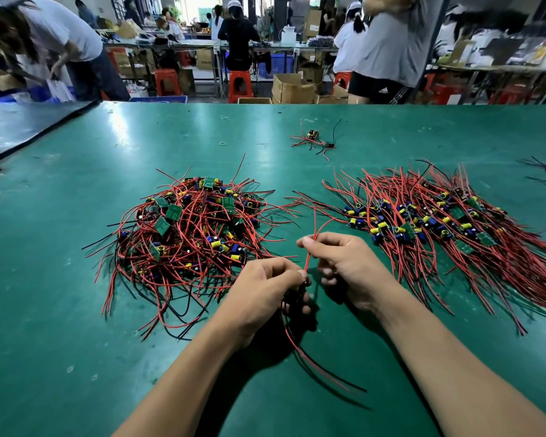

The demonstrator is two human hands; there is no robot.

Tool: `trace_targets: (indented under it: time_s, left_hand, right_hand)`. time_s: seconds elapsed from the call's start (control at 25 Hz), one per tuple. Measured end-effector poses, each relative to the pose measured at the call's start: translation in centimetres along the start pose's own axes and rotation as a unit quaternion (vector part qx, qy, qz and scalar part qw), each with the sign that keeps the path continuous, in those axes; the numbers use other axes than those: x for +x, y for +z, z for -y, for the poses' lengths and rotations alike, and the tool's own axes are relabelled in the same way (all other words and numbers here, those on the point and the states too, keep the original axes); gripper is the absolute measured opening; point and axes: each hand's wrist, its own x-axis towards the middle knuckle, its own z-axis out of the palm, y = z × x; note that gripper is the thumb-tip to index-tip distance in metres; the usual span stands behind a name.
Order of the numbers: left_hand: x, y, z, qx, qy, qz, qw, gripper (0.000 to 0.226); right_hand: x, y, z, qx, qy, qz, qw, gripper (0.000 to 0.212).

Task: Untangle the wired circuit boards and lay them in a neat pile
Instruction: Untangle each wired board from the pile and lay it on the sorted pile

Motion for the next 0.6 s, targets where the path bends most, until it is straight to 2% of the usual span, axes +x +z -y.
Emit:
trace_targets:
  time_s: [0.36, 0.6]
  left_hand:
    - [0.18, -0.55, -0.29, 0.001, -0.007, 0.037, 0.999, 0.016]
    - [-0.1, -0.63, -0.55, -0.007, -0.015, 0.053, 0.998, 0.016]
  right_hand:
    - [0.91, 0.19, -0.05, 0.065, -0.047, -0.078, 0.994, 0.031]
    - [0.81, -0.17, 0.61, 0.088, -0.05, -0.107, 0.989, 0.029]
